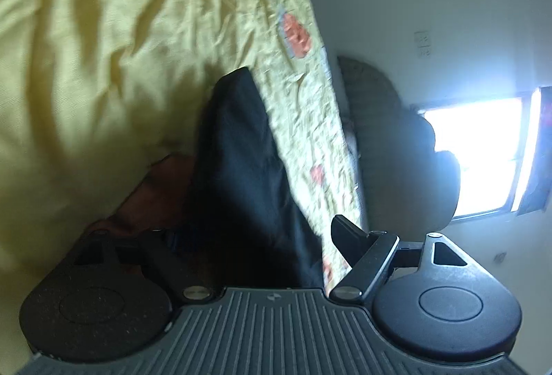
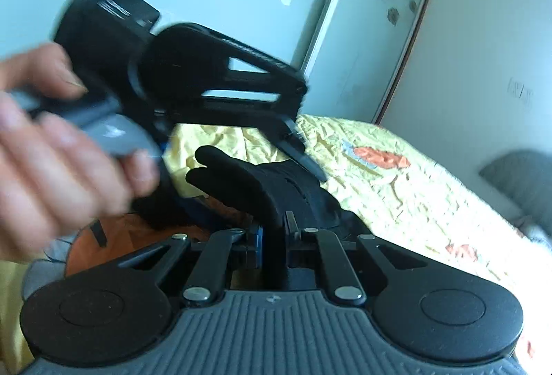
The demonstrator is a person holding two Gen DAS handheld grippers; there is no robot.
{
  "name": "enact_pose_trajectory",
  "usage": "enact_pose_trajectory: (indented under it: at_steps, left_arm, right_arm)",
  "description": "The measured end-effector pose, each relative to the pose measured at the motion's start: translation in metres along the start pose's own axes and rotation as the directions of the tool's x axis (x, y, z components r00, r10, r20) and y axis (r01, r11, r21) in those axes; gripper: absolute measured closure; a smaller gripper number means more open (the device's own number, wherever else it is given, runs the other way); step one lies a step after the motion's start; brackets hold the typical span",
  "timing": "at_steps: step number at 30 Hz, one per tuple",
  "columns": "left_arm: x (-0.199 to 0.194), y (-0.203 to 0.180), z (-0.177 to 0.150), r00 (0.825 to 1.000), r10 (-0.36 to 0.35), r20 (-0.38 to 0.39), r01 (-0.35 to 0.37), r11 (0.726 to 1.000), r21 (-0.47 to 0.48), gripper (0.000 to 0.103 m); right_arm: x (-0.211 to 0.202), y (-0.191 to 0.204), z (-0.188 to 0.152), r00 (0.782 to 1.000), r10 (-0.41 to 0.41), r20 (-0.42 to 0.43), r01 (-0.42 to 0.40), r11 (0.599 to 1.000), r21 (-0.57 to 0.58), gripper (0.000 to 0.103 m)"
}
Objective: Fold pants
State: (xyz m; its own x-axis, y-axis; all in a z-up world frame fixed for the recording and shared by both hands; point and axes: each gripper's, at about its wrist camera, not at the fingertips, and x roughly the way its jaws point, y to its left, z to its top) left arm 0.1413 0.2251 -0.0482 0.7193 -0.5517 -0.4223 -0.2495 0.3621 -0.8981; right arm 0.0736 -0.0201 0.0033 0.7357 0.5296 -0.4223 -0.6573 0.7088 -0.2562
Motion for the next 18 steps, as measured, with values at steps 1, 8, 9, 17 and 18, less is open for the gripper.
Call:
enact_pose_trajectory:
  at_steps: [1, 8, 9, 17, 18]
  left_arm:
    - [0.004, -0.001, 0.002, 1.0, 0.008, 0.01, -0.008, 1.0, 0.0, 0.023]
    - [0.017, -0.008, 0.016, 0.998, 0.05, 0.024, -0.051, 0.996, 0.07, 0.032]
    - [0.019, -0.009, 0.019, 0.998, 0.057, 0.02, -0.058, 0.994, 0.088, 0.035]
    - [0.025, -0.018, 0.013, 0.979, 0.194, 0.067, -0.205, 0.942, 0.267, 0.08]
    - [0.024, -0.019, 0.011, 0.976, 0.202, 0.08, -0.216, 0.934, 0.286, 0.081]
  right_arm:
    - [-0.001, 0.0, 0.0, 1.0, 0.021, -0.017, -0.021, 1.0, 0.008, 0.092]
    - [-0.037, -0.033, 0.012, 0.994, 0.092, 0.055, -0.096, 0.992, 0.077, 0.092]
    - [-0.033, -0.045, 0.012, 0.997, 0.064, 0.051, -0.07, 0.99, 0.122, 0.092]
    - [0.04, -0.088, -0.018, 0.983, 0.049, -0.178, 0.007, 0.953, 0.302, 0.092]
    - [0.037, -0.087, -0.02, 0.985, 0.036, -0.167, 0.015, 0.954, 0.299, 0.092]
